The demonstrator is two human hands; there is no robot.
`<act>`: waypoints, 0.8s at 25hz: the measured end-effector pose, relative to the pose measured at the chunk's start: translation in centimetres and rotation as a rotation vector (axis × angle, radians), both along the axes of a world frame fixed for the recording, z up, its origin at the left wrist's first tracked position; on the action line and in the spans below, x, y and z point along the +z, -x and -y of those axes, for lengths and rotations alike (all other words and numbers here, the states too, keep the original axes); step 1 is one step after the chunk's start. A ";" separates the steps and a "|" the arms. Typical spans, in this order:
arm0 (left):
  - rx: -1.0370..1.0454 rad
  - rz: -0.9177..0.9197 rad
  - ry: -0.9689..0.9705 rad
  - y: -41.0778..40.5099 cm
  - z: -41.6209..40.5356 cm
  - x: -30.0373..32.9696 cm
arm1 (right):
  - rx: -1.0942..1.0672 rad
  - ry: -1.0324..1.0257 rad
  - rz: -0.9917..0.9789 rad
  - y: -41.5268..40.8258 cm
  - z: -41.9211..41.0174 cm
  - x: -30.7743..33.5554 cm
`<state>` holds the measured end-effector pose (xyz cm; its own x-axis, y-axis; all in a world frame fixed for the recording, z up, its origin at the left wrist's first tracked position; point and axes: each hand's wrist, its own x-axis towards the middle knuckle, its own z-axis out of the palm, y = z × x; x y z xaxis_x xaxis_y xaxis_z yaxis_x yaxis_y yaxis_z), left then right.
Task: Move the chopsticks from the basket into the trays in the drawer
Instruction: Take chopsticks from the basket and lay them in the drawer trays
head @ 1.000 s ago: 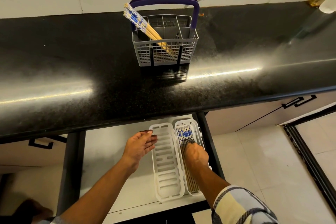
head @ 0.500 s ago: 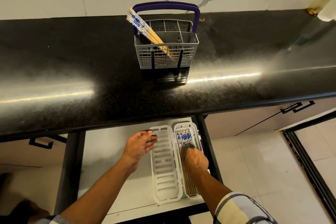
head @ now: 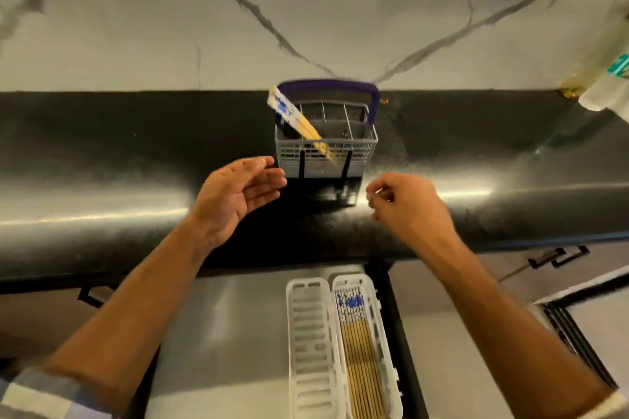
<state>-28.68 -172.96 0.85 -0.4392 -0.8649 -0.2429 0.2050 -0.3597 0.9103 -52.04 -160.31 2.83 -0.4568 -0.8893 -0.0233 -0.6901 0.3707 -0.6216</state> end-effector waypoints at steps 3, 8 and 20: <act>0.122 -0.036 0.106 0.1 2.8 4.8 | -0.043 0.225 -0.006 0.5 2.7 5.5; 0.302 -0.058 0.102 -1.6 6.6 8.2 | -0.012 0.311 -0.038 -1.0 8.3 7.9; 0.173 0.492 0.254 2.9 10.4 6.1 | 0.154 0.006 -0.228 -5.5 17.2 0.8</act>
<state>-31.55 -183.40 6.96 -0.1746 -0.9719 -0.1579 -0.2278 -0.1161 0.9668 -46.52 -177.50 3.60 -0.3093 -0.9484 0.0705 -0.8604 0.2475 -0.4455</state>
